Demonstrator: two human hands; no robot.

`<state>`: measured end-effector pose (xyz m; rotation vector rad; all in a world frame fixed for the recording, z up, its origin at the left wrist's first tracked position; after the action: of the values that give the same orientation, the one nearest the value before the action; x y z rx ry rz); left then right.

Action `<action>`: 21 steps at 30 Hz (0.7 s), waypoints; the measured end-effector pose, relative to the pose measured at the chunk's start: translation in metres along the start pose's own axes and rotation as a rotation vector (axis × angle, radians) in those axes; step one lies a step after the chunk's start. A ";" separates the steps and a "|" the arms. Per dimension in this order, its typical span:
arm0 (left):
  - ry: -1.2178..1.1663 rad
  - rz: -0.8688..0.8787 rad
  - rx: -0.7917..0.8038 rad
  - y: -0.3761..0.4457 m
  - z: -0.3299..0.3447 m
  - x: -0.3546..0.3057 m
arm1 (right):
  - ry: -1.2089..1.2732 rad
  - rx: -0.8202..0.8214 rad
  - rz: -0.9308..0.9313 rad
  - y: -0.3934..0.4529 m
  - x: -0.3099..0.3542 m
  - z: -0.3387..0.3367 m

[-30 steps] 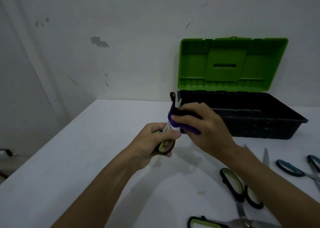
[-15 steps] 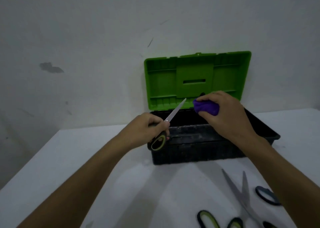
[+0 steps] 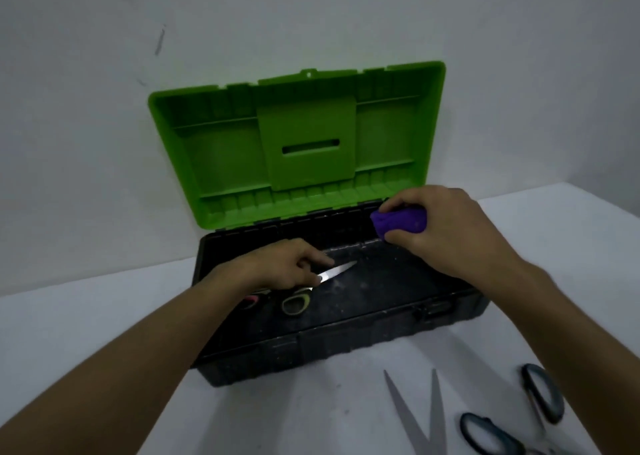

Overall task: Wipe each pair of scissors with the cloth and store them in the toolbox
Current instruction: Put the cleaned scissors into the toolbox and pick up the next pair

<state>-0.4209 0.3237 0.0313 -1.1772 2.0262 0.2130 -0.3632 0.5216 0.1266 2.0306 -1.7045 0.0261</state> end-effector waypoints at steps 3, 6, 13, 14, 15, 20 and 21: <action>0.093 0.011 0.026 0.009 0.012 0.002 | 0.011 0.006 -0.013 0.000 -0.005 0.003; 0.231 -0.015 -0.048 0.007 0.010 -0.003 | 0.030 0.001 -0.023 -0.004 -0.005 0.003; 0.348 0.221 -0.594 -0.044 -0.016 -0.057 | 0.113 -0.145 -0.080 -0.036 0.016 -0.028; 0.326 0.276 -0.643 -0.056 -0.014 -0.067 | 0.122 -0.174 -0.098 -0.044 0.020 -0.034; 0.311 0.324 -0.684 -0.069 -0.011 -0.076 | 0.133 -0.198 -0.112 -0.054 0.025 -0.039; 0.288 0.402 -0.755 -0.140 0.024 -0.097 | 0.175 -0.187 -0.133 -0.116 0.041 -0.036; 0.282 0.384 -0.731 -0.152 0.034 -0.096 | 0.182 -0.171 -0.126 -0.129 0.042 -0.031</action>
<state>-0.2547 0.3193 0.1078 -1.2651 2.5100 1.1061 -0.2249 0.5077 0.1222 1.9411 -1.4164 0.0223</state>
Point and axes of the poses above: each hand's wrist, its own y-axis towards the middle knuckle, its own z-axis out of the palm, x = y × z, the point moved 7 cm from there along y, towards the middle knuckle, and after that the axes turned 12 degrees about -y, right-handed, at the moved point
